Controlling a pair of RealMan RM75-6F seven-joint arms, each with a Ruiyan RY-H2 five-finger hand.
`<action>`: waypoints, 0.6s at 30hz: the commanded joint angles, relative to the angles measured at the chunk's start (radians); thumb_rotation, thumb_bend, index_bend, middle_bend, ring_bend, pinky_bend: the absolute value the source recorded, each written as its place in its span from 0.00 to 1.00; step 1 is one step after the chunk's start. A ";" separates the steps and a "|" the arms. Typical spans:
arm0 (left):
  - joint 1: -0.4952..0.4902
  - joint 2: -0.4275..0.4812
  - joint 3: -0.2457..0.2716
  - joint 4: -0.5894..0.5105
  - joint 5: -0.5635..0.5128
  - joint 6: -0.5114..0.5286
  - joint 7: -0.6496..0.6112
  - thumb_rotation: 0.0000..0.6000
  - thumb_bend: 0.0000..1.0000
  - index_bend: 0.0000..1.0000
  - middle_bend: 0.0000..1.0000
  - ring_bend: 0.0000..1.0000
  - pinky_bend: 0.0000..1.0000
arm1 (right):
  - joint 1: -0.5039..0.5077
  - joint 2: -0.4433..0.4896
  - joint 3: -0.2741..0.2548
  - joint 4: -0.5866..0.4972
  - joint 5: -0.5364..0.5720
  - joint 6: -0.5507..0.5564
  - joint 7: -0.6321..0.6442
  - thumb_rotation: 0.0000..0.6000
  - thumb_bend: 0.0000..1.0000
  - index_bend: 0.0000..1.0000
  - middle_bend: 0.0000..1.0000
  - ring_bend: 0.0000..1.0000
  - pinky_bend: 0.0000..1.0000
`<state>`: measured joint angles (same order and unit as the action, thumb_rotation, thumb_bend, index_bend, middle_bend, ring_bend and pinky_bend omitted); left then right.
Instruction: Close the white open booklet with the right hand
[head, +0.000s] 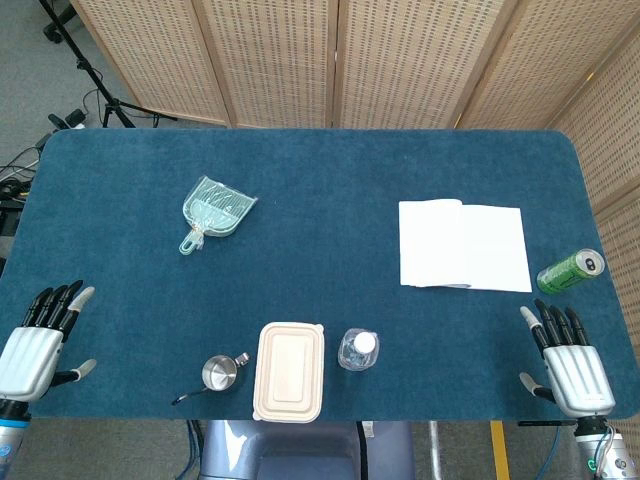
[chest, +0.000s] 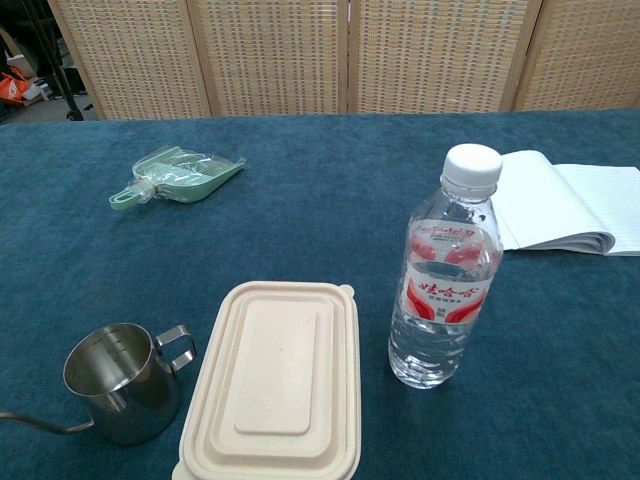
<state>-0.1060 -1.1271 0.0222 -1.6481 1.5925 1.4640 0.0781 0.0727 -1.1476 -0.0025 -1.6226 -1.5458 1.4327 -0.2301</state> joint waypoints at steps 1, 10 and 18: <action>0.000 0.000 0.000 -0.001 0.000 0.000 0.000 1.00 0.10 0.00 0.00 0.00 0.00 | 0.000 0.000 0.000 0.000 0.000 0.000 0.001 1.00 0.23 0.00 0.00 0.00 0.00; 0.000 0.001 0.000 -0.001 0.000 0.000 -0.001 1.00 0.10 0.00 0.00 0.00 0.00 | 0.000 0.000 -0.001 0.000 -0.001 -0.001 0.003 1.00 0.23 0.00 0.00 0.00 0.00; -0.001 0.001 0.001 0.000 0.002 0.000 -0.003 1.00 0.10 0.00 0.00 0.00 0.00 | 0.000 -0.002 -0.001 0.001 -0.007 0.004 0.004 1.00 0.23 0.00 0.00 0.00 0.00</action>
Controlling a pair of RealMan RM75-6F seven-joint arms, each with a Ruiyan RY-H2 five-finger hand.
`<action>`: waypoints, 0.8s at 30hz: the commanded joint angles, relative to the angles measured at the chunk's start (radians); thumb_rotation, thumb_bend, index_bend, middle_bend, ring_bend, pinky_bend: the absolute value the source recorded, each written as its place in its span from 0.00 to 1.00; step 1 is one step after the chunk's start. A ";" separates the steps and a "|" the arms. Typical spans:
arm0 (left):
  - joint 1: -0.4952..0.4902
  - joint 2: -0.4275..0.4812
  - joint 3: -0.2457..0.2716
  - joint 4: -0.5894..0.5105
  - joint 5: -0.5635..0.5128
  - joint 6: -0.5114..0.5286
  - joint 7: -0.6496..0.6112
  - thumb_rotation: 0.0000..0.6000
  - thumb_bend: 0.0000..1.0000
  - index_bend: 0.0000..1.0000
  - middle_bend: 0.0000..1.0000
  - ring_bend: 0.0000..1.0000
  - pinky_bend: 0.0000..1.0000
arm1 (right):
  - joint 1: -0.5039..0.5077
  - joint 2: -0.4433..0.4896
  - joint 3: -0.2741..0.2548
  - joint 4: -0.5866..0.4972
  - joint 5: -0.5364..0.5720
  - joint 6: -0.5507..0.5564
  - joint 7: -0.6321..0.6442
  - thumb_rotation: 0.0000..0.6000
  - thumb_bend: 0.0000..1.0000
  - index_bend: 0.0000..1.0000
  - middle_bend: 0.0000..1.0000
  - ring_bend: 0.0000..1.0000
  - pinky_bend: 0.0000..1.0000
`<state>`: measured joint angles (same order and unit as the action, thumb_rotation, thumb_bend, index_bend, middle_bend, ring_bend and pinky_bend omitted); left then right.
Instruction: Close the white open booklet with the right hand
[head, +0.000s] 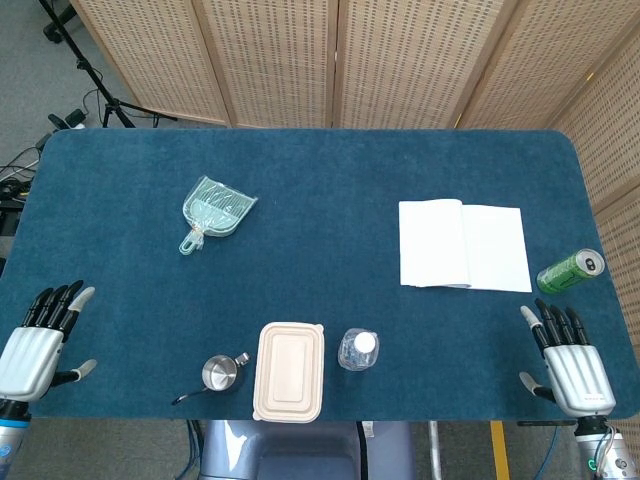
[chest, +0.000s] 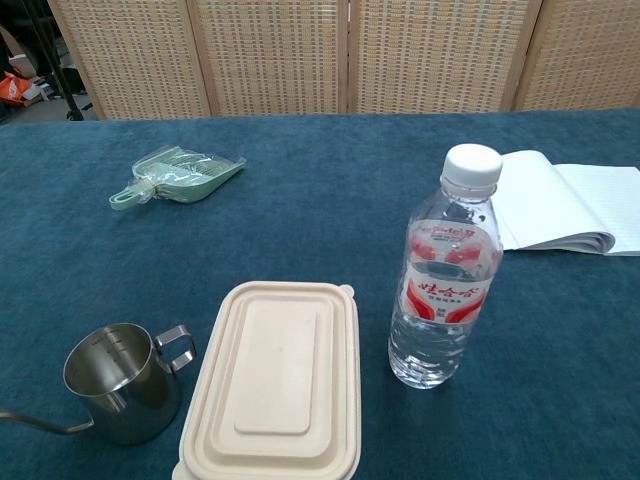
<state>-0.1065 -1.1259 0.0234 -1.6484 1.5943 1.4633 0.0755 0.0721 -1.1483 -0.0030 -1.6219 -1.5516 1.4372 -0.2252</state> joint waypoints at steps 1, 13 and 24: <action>0.000 0.000 0.000 0.000 0.001 0.001 -0.001 1.00 0.10 0.00 0.00 0.00 0.00 | 0.001 -0.002 0.000 0.000 -0.001 -0.001 -0.002 1.00 0.23 0.00 0.00 0.00 0.00; -0.005 0.000 0.001 0.006 0.001 -0.008 -0.013 1.00 0.10 0.00 0.00 0.00 0.00 | 0.025 -0.030 0.029 -0.016 0.014 -0.013 -0.024 1.00 0.23 0.00 0.00 0.00 0.00; -0.003 0.003 0.004 0.001 0.010 -0.001 -0.019 1.00 0.10 0.00 0.00 0.00 0.00 | 0.129 -0.114 0.119 -0.056 0.116 -0.123 -0.139 1.00 0.23 0.00 0.00 0.00 0.00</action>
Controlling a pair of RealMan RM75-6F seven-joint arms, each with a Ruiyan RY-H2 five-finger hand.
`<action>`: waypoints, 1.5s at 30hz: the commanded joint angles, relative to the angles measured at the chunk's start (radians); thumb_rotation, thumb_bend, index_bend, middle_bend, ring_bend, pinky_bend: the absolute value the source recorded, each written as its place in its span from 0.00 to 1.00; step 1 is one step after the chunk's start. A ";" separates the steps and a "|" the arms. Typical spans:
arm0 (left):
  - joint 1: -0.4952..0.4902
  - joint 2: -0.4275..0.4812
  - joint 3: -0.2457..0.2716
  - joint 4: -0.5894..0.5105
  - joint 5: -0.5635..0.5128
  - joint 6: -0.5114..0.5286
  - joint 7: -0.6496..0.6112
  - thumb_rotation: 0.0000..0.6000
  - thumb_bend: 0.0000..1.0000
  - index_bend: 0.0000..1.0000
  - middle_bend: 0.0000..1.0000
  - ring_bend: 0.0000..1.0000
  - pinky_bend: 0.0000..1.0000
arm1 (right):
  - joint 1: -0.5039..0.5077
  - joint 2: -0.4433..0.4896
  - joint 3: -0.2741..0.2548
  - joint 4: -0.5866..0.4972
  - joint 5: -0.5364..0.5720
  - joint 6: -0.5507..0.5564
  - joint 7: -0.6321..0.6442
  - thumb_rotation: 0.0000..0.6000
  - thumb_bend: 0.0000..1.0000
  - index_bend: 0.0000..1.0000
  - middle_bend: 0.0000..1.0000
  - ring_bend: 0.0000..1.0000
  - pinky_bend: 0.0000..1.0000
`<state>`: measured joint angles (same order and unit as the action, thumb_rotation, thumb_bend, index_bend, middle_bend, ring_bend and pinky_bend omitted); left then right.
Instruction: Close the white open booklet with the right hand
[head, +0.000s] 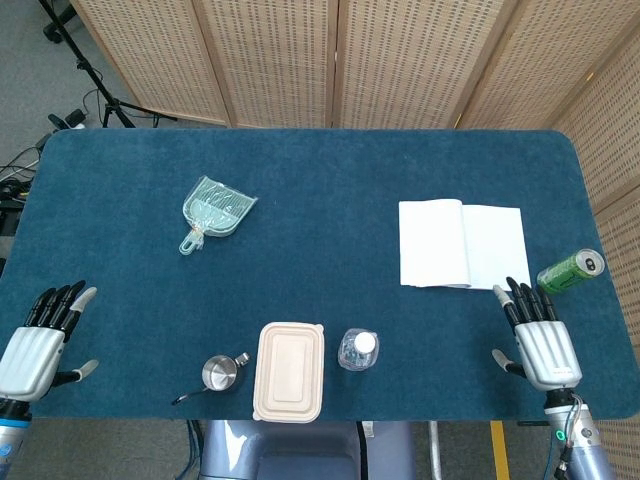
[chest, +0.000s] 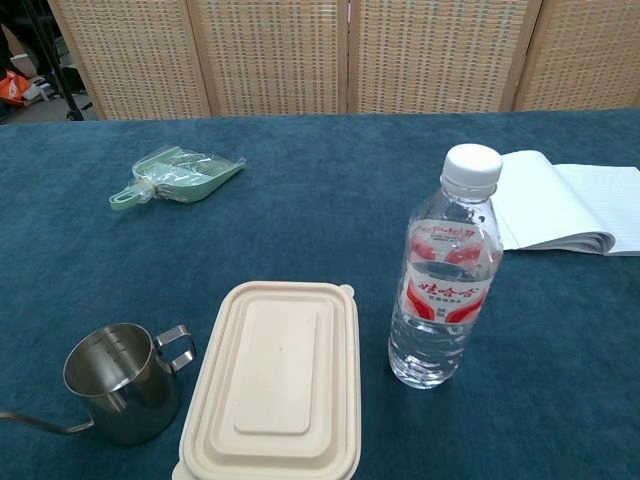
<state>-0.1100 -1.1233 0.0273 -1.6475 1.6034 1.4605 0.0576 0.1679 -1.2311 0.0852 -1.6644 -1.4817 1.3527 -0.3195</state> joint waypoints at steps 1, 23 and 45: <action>0.001 0.001 0.001 0.000 0.002 0.002 -0.003 1.00 0.10 0.00 0.00 0.00 0.00 | 0.044 -0.041 0.040 -0.015 0.062 -0.052 -0.059 1.00 0.23 0.00 0.00 0.00 0.00; -0.005 0.009 0.003 0.002 0.007 -0.003 -0.045 1.00 0.10 0.00 0.00 0.00 0.00 | 0.245 -0.316 0.158 0.087 0.335 -0.162 -0.310 1.00 0.23 0.00 0.00 0.00 0.00; -0.012 0.000 0.003 0.008 0.001 -0.017 -0.045 1.00 0.10 0.00 0.00 0.00 0.00 | 0.353 -0.414 0.186 0.270 0.441 -0.249 -0.280 1.00 0.23 0.00 0.00 0.00 0.00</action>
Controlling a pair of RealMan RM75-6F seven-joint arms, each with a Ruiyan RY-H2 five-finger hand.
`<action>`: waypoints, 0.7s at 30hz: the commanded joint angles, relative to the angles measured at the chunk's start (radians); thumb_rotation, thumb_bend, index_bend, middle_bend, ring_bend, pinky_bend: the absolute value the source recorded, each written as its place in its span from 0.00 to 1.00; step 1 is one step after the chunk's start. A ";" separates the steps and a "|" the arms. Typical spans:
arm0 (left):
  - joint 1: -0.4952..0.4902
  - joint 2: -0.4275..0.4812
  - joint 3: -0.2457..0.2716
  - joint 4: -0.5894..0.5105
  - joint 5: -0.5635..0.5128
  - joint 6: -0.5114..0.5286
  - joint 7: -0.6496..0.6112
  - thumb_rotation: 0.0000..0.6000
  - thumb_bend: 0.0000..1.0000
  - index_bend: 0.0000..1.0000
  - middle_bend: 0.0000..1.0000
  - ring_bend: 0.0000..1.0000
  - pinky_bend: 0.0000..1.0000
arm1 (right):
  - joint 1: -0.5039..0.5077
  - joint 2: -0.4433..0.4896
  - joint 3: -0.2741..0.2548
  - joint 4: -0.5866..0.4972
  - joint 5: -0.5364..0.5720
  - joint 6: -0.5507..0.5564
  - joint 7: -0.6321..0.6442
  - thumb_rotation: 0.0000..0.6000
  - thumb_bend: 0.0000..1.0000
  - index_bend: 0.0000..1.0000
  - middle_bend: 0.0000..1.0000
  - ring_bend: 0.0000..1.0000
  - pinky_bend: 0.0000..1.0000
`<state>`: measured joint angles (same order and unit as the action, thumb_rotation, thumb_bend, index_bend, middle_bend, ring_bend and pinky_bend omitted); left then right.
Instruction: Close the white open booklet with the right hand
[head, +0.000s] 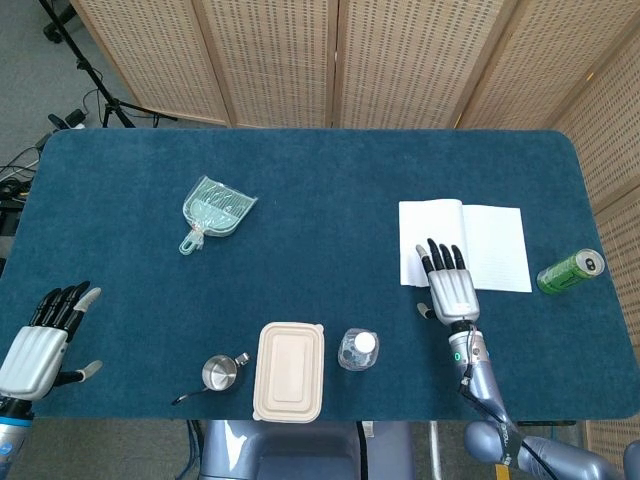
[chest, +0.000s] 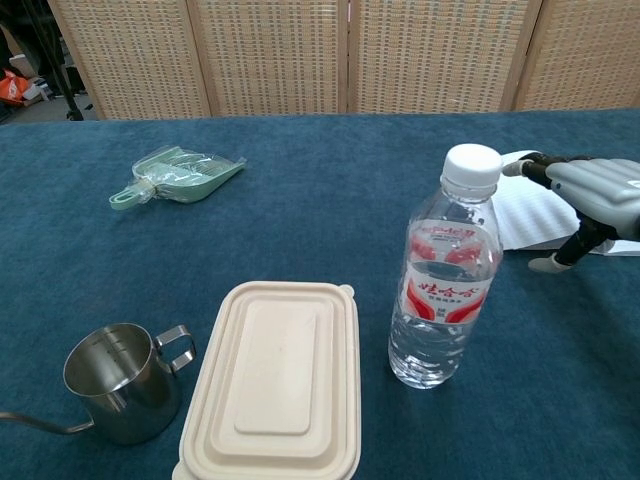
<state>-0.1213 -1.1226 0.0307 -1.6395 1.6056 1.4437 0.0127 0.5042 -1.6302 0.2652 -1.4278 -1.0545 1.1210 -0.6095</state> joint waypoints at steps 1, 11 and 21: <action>0.000 0.000 -0.001 0.001 -0.002 -0.001 0.000 1.00 0.10 0.00 0.00 0.00 0.00 | 0.020 -0.019 0.006 0.043 0.017 -0.019 0.011 1.00 0.23 0.00 0.00 0.00 0.00; -0.004 -0.003 -0.002 0.003 -0.007 -0.008 0.001 1.00 0.10 0.00 0.00 0.00 0.00 | 0.045 -0.038 0.010 0.126 0.024 -0.033 0.050 1.00 0.23 0.00 0.00 0.00 0.00; -0.004 -0.008 0.002 0.001 -0.004 -0.009 0.012 1.00 0.10 0.00 0.00 0.00 0.00 | 0.063 -0.039 0.014 0.180 0.041 -0.052 0.075 1.00 0.23 0.00 0.00 0.00 0.00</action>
<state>-0.1256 -1.1301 0.0322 -1.6381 1.6017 1.4344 0.0245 0.5644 -1.6692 0.2785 -1.2540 -1.0166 1.0723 -0.5373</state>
